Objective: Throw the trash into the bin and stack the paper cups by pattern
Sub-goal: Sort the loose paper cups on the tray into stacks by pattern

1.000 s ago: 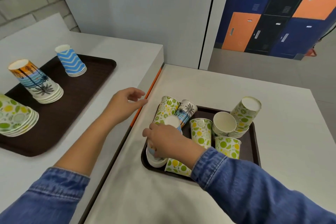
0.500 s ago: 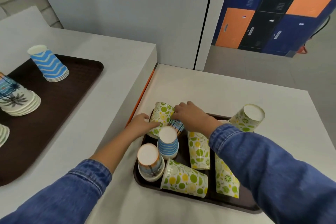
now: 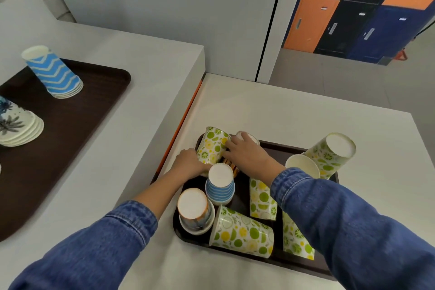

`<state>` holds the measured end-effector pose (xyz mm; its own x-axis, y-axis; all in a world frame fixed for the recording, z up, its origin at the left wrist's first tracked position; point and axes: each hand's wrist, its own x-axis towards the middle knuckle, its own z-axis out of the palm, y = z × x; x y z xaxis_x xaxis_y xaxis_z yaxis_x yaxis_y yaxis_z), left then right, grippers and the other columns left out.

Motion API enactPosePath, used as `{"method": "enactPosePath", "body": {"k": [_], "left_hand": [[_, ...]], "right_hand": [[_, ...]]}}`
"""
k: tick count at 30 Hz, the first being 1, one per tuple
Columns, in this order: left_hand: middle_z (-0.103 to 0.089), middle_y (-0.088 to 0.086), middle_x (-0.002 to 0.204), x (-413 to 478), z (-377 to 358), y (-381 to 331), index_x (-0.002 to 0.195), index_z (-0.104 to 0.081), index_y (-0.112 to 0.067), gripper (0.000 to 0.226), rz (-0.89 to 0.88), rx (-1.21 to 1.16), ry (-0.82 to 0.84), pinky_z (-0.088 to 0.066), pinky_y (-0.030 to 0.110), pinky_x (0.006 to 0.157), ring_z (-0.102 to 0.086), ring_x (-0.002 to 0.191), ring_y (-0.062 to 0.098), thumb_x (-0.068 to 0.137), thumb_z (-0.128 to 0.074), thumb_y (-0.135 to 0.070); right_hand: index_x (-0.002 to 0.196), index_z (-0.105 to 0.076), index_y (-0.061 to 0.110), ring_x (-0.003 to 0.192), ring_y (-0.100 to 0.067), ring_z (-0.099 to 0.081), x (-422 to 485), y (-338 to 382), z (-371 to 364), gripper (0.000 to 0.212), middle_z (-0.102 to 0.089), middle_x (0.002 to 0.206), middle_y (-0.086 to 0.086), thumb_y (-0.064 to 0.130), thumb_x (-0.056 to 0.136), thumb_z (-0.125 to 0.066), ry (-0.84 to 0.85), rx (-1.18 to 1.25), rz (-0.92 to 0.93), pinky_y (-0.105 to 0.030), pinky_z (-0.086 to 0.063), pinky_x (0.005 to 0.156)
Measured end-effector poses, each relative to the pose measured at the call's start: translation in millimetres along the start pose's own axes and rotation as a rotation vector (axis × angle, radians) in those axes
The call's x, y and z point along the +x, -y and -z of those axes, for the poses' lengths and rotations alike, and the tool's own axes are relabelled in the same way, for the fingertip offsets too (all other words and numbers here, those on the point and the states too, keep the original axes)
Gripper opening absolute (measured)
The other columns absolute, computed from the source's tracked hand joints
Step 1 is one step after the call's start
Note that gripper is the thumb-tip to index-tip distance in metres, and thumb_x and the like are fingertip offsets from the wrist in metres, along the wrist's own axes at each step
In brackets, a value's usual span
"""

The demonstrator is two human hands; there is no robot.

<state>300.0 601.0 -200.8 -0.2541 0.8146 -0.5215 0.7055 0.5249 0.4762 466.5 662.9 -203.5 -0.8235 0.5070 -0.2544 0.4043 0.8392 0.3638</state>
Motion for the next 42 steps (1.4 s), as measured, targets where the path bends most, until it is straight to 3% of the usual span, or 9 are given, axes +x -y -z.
{"method": "enactPosePath", "body": {"k": [6,9,12,17,23,29,33,37,42], "left_hand": [[-0.055,0.009,0.126,-16,31,0,0.133,-0.043,-0.006,0.079,-0.05,-0.287,-0.196,-0.04,0.025,0.076,-0.056,0.106,0.022,0.067,-0.083,-0.025],[-0.054,0.003,0.117,-31,51,4,0.13,-0.046,-0.01,0.077,-0.146,-0.424,-0.33,-0.042,0.02,0.07,-0.055,0.093,0.012,0.065,-0.085,-0.021],[-0.051,0.007,0.126,-47,68,7,0.126,-0.05,-0.019,0.081,-0.224,-0.495,-0.448,-0.047,0.026,0.083,-0.056,0.105,0.017,0.056,-0.088,-0.032],[-0.049,0.005,0.125,-81,90,-5,0.125,-0.048,-0.019,0.078,-0.344,-0.488,-0.596,-0.045,0.029,0.092,-0.052,0.112,0.017,0.059,-0.088,-0.032],[-0.045,-0.009,0.115,-126,109,-25,0.116,-0.043,-0.023,0.067,-0.504,-0.51,-0.64,-0.047,0.014,0.075,-0.049,0.104,0.006,0.064,-0.084,-0.031],[-0.045,-0.009,0.119,-150,122,-63,0.124,-0.041,-0.019,0.072,-0.633,-0.497,-0.626,-0.05,0.028,0.089,-0.051,0.11,0.01,0.067,-0.083,-0.029],[-0.045,-0.014,0.116,-155,116,-108,0.127,-0.04,-0.02,0.074,-0.744,-0.426,-0.562,-0.046,0.02,0.09,-0.049,0.112,0.008,0.067,-0.083,-0.029],[-0.048,-0.007,0.126,-149,88,-163,0.129,-0.043,-0.022,0.072,-0.859,-0.341,-0.4,-0.046,0.02,0.089,-0.048,0.112,0.009,0.069,-0.082,-0.028],[-0.045,0.0,0.136,-128,24,-222,0.134,-0.044,-0.022,0.073,-0.945,-0.206,-0.22,-0.042,0.028,0.097,-0.045,0.122,0.016,0.07,-0.08,-0.027]], "right_hand": [[0.121,-0.057,0.02,0.108,-0.03,-0.055,-31,-34,30,0.063,-0.058,0.117,-0.007,0.027,0.061,-0.076,-0.387,0.361,-0.214,-0.044,-0.042,0.086],[0.121,-0.056,0.018,0.109,-0.022,-0.054,-60,-39,57,0.061,-0.057,0.118,-0.004,0.029,0.065,-0.076,-0.664,0.772,-0.427,-0.036,-0.044,0.09],[0.12,-0.054,0.021,0.108,-0.005,-0.053,-86,-18,96,0.059,-0.057,0.118,0.005,0.038,0.069,-0.077,-0.918,1.234,-0.558,-0.017,-0.044,0.088],[0.113,-0.055,0.034,0.102,-0.006,-0.063,-104,48,137,0.055,-0.065,0.111,0.01,0.041,0.064,-0.078,-0.838,1.689,-0.416,-0.029,-0.053,0.087],[0.12,-0.053,0.027,0.103,0.007,-0.053,-94,103,111,0.06,-0.056,0.113,0.014,0.035,0.068,-0.081,-0.566,1.571,-0.403,-0.005,-0.041,0.082],[0.127,-0.048,0.026,0.11,-0.004,-0.052,-88,126,81,0.062,-0.055,0.122,0.009,0.038,0.073,-0.077,-0.361,1.428,-0.408,-0.012,-0.04,0.086],[0.144,-0.032,0.022,0.126,-0.01,-0.045,-95,127,73,0.083,-0.046,0.138,0.004,0.04,0.075,-0.076,-0.329,1.354,-0.395,-0.018,-0.035,0.098],[0.146,-0.029,0.022,0.119,-0.009,-0.049,-122,106,70,0.082,-0.046,0.134,0.003,0.042,0.079,-0.072,-0.473,1.268,-0.465,-0.025,-0.044,0.097],[0.116,-0.058,0.025,0.083,-0.002,-0.05,-185,64,49,0.038,-0.054,0.097,0.01,0.032,0.081,-0.072,-0.791,1.126,-0.756,-0.009,-0.041,0.071]]}}
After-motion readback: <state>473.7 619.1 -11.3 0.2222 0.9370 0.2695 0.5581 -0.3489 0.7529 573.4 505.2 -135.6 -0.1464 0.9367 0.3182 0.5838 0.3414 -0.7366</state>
